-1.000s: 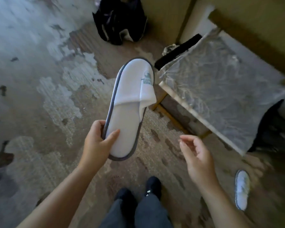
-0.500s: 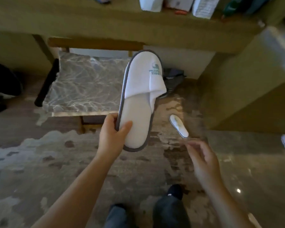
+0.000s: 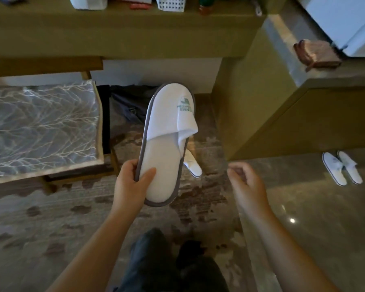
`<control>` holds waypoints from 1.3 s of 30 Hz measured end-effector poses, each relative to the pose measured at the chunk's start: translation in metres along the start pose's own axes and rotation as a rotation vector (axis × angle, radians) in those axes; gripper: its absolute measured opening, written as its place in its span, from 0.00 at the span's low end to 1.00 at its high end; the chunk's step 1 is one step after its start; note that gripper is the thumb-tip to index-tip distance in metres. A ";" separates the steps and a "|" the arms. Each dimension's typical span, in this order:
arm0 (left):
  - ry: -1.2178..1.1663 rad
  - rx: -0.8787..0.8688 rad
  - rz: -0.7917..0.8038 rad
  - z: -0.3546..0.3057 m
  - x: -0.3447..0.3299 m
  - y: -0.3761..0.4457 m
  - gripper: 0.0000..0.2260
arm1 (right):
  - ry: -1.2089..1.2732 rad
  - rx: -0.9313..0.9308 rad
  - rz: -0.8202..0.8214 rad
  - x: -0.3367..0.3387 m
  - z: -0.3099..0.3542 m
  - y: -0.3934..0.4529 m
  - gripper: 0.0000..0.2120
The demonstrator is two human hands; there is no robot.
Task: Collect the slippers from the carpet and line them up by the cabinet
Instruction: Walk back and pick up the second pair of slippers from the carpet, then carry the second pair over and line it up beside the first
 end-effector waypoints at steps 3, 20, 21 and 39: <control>0.011 0.073 -0.054 0.012 -0.012 0.023 0.09 | -0.018 0.027 0.070 -0.011 0.002 0.053 0.04; 0.079 0.303 -0.194 0.187 -0.178 0.261 0.08 | -0.300 -0.164 0.363 -0.169 -0.242 0.332 0.27; 0.088 0.310 -0.204 0.211 -0.195 0.273 0.07 | -0.314 -0.187 0.377 -0.183 -0.275 0.342 0.28; 0.112 0.376 -0.180 0.556 -0.362 0.380 0.07 | -0.787 -0.257 0.489 -0.378 -0.663 0.410 0.52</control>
Point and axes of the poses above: each hand's wrist, its own y-axis towards the middle knuckle, its own x-axis out of the back of the hand, z = x × y, the point moved 9 cm from there along y, towards the middle knuckle
